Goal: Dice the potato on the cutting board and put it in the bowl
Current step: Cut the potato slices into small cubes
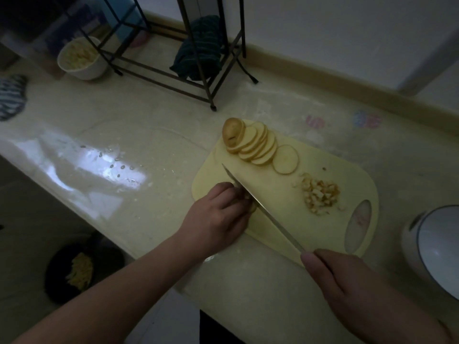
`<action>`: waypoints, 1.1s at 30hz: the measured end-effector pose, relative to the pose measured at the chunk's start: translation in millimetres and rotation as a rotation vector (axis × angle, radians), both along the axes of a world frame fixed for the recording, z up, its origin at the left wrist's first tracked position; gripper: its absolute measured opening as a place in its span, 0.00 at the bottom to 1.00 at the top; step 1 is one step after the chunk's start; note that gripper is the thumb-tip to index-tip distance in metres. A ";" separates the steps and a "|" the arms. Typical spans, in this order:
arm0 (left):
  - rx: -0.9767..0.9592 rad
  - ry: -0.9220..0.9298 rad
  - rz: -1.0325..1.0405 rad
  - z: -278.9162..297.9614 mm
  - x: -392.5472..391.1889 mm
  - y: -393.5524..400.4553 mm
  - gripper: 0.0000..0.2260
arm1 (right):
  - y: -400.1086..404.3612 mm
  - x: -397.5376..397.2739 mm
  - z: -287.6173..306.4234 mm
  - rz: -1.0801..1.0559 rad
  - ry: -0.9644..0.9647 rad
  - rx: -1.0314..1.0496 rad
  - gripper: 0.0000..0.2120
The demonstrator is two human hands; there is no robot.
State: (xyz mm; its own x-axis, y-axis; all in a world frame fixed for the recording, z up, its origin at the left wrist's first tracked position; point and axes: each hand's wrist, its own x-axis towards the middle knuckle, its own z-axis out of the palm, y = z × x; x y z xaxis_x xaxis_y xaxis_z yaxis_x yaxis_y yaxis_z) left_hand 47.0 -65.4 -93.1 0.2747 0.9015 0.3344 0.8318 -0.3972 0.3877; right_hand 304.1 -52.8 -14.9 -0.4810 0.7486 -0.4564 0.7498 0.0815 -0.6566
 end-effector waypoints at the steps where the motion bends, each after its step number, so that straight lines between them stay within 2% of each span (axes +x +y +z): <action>1: 0.001 0.002 -0.001 0.0 -0.1 0.1 0.08 | 3.0 -5.7 -1.6 0.003 0.004 -0.009 0.33; 7: 0.006 0.018 0.009 6.0 1.1 -0.3 0.08 | 11.1 -16.8 -2.5 -0.006 0.046 0.012 0.29; 14: -0.048 0.029 0.002 8.2 -1.0 0.6 0.09 | 15.3 -8.4 -7.0 -0.034 0.085 -0.019 0.35; 20: -0.025 0.015 -0.010 6.7 -4.9 -2.0 0.07 | 4.9 -13.8 3.8 -0.006 0.058 0.016 0.26; 23: 0.012 0.033 -0.023 4.6 -6.7 -3.3 0.07 | 0.4 -11.8 5.0 0.013 0.054 0.031 0.27; 26: 0.007 0.040 -0.012 2.5 -5.9 -2.4 0.08 | -4.3 -10.5 2.2 -0.001 0.042 0.037 0.30; 30: -0.006 0.039 -0.008 2.4 -6.1 -2.5 0.07 | -9.1 -4.3 -3.0 0.026 -0.009 0.082 0.43; 33: -0.017 0.022 -0.011 1.6 -5.9 -2.7 0.07 | -10.6 7.4 -1.7 0.035 -0.034 0.062 0.45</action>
State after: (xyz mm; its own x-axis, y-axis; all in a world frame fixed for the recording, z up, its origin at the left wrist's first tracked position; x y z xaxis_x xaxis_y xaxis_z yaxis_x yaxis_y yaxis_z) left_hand 41.0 -68.1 -91.5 0.2917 0.9039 0.3129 0.8360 -0.3999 0.3757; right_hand 311.6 -63.3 -16.6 -0.4930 0.7587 -0.4258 0.7672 0.1482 -0.6240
